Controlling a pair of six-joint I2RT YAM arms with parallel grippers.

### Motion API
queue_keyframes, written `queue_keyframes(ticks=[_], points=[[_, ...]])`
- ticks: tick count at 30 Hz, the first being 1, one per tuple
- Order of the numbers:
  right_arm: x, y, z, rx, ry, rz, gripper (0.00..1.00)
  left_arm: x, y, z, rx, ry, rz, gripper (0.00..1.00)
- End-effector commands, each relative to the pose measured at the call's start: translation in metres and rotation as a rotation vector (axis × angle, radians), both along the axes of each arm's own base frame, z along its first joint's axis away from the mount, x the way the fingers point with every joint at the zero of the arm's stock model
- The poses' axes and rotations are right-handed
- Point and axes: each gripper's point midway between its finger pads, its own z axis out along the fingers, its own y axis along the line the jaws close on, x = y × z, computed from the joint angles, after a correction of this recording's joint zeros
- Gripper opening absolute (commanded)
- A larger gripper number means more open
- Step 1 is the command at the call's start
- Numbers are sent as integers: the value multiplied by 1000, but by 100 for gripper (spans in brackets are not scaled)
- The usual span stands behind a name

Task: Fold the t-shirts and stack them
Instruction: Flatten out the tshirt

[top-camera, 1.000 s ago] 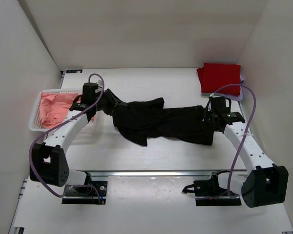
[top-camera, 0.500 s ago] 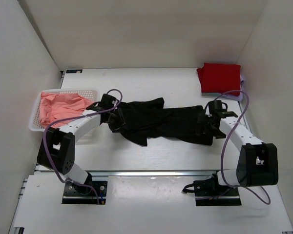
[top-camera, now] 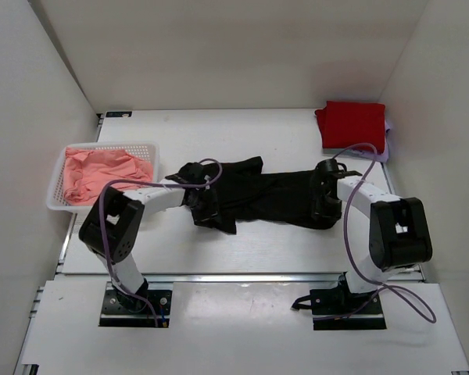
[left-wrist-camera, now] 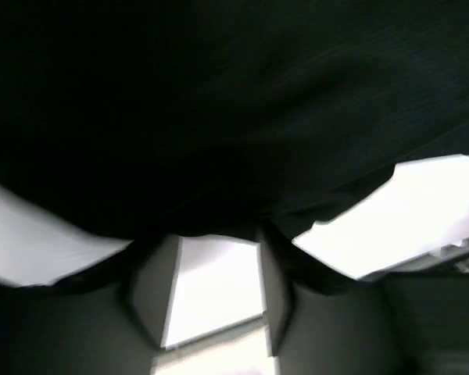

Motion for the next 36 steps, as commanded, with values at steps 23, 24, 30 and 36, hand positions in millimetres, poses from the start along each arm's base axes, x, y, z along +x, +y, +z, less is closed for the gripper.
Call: queue_keyframes(ticks=[23,24,30,36], points=[[81,-1,366,195,-971,34,0,159,78,428,-113,-921,248,0],[76,1,370,203,-981,48,0,148,84,440,-123,-948,265,0],[40,13,407,258,-1043,94,0,91,96,458,-194,-974,282,0],[37,18,411,321,-1045,118,0,99,93,437,-231,-882,284,0]])
